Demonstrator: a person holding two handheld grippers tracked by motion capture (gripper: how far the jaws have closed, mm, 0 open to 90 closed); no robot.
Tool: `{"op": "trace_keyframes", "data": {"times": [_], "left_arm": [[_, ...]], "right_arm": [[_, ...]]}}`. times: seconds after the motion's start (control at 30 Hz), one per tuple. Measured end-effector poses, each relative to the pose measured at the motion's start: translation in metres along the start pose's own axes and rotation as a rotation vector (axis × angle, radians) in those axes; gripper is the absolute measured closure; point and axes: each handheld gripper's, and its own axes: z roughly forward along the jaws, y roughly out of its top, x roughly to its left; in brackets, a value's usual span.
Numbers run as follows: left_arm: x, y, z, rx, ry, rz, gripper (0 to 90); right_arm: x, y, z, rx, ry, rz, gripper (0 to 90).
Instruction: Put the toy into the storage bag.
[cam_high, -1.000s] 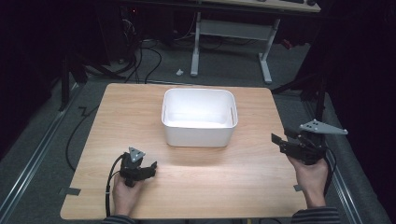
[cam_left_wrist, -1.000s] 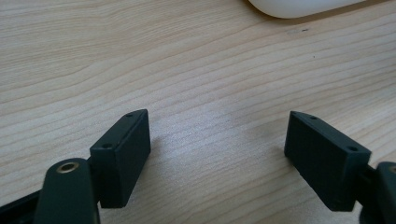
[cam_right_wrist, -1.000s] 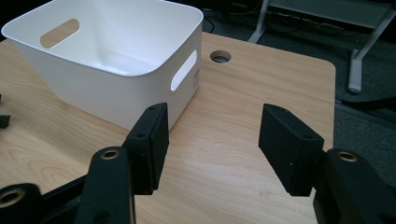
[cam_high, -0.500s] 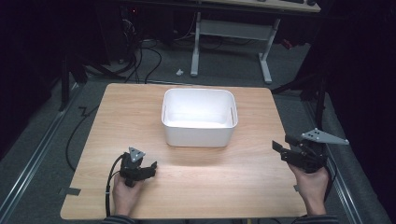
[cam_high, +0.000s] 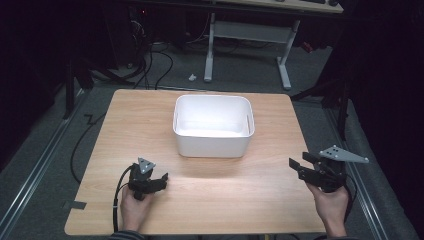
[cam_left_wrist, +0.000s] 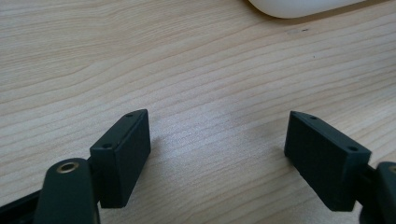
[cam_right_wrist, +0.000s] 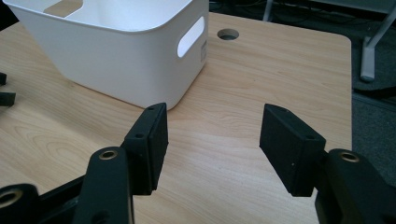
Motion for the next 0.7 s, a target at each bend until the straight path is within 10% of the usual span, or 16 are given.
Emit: {"op": "trace_keyframes", "data": {"times": [0.7], "left_arm": [[0.0,0.0,0.0,0.0,0.0,0.0,22.9]], "right_arm": [[0.008,-0.024,0.028,0.047,0.044,0.024,42.9]]}}
